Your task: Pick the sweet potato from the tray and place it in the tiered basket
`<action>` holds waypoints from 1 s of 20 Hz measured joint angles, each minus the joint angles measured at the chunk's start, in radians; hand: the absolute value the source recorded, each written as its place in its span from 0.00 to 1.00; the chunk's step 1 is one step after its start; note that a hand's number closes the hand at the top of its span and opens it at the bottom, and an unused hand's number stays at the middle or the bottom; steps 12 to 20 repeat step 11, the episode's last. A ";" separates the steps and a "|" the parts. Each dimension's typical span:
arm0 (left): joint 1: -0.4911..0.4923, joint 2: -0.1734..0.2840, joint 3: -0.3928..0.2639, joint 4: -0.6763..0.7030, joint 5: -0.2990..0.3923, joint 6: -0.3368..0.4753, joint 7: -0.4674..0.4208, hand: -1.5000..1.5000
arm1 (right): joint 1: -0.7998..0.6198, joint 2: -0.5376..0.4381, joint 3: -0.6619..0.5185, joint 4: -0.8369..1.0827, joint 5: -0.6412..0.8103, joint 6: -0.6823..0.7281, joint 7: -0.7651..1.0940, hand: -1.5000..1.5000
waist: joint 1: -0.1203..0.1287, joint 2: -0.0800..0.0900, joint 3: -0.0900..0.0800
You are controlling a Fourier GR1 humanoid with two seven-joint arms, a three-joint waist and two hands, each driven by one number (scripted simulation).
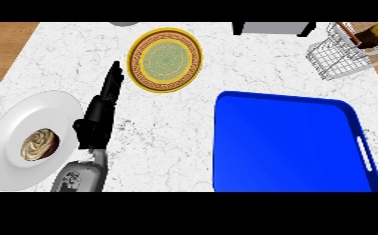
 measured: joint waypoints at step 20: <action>0.024 0.001 0.007 -0.014 0.002 0.005 -0.005 0.50 | 0.243 -0.241 -0.194 0.129 -0.160 0.159 -0.101 0.00 | -0.027 0.002 0.007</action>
